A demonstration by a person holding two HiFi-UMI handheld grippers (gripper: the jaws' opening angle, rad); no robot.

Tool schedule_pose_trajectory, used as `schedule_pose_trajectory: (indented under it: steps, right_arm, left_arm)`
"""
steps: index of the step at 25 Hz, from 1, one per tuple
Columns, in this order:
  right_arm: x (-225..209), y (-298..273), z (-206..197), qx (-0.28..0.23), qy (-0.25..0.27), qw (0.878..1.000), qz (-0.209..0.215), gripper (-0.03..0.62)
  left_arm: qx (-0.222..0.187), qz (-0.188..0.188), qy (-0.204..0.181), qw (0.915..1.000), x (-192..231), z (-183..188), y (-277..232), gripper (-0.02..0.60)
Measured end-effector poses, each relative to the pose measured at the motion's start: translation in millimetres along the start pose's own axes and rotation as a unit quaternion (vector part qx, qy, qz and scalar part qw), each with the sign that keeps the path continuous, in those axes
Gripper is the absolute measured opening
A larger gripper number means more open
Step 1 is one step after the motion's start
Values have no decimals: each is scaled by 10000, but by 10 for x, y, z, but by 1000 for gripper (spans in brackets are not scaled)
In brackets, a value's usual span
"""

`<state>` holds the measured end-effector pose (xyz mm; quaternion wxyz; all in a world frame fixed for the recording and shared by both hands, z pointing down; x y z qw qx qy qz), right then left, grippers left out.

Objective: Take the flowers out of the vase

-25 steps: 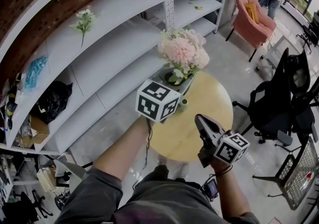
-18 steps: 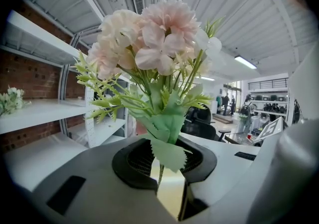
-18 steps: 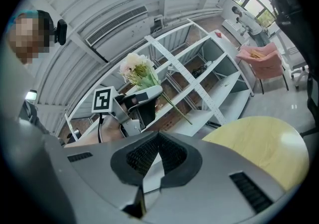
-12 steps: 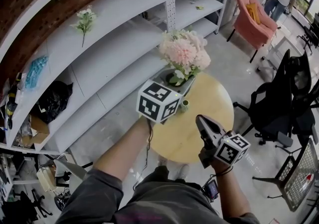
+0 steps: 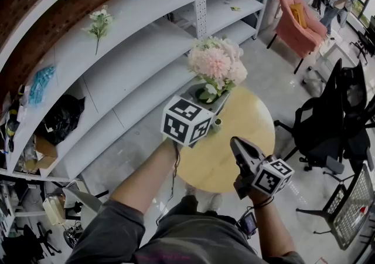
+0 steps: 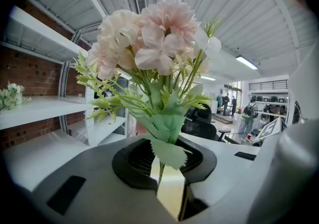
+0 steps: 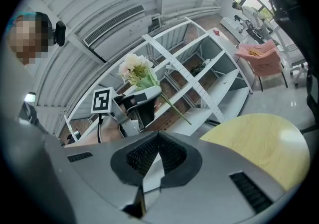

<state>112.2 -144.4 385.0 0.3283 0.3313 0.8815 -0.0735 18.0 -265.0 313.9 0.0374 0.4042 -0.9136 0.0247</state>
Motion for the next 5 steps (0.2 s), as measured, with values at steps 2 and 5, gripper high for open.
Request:
schedule_pose_trajectory:
  steps: [2, 5]
  right_arm:
    - [-21, 0, -10, 16, -3, 10000, -15, 14]
    - [-40, -9, -18, 16, -11, 10000, -27, 14]
  left_arm:
    - [5, -3, 4, 10000, 6, -13, -14, 94]
    - [10, -9, 15, 10000, 20, -29, -26, 94]
Point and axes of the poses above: the fingertips, and each gripper's own axes: y backward along the fingers, x to its left, z out of its top, the point moved 4 cm from there along y, backward along the fingers, and after that the axes turned 14 degrees about -x, right-handed, at the moved point
